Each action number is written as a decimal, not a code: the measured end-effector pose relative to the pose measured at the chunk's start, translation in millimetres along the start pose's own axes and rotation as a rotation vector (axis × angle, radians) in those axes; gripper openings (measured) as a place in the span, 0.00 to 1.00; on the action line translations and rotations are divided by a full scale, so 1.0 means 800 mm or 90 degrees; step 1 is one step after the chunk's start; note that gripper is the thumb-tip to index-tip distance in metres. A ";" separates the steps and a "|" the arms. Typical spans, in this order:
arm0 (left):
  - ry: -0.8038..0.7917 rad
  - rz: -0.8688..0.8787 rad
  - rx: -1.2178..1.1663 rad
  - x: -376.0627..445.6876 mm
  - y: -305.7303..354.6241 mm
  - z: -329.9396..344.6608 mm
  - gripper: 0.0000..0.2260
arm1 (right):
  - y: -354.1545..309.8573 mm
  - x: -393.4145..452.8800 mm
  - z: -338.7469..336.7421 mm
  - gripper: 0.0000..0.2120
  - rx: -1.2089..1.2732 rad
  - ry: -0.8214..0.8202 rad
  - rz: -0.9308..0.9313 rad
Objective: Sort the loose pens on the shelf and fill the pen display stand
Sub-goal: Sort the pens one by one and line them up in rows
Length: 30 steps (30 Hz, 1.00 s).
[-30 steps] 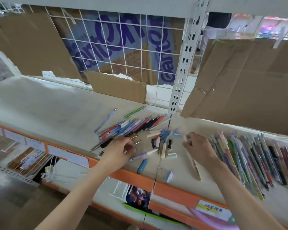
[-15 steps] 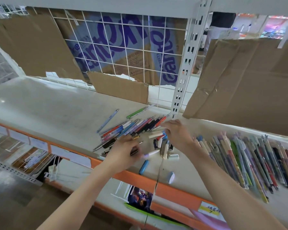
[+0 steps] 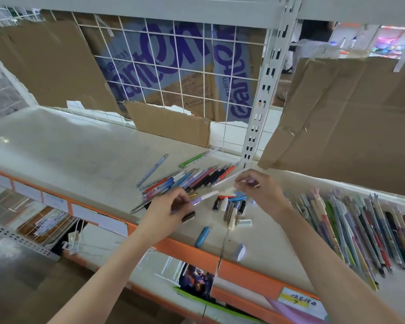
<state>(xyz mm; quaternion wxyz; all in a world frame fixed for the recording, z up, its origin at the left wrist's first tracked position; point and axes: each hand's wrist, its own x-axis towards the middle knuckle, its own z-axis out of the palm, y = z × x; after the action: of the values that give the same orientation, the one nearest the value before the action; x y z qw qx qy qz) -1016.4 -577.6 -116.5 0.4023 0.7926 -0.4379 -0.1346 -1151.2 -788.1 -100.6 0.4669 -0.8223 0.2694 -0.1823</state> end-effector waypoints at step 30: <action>-0.143 -0.275 -0.459 0.020 0.031 0.017 0.10 | -0.035 -0.027 0.061 0.06 0.205 -0.046 -0.052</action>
<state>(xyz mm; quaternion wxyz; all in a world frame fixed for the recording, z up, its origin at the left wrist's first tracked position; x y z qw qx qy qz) -1028.9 -604.7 -104.2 0.5660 0.6554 -0.2281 -0.4451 -1133.6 -730.9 -101.6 0.5942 -0.7531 0.1858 -0.2126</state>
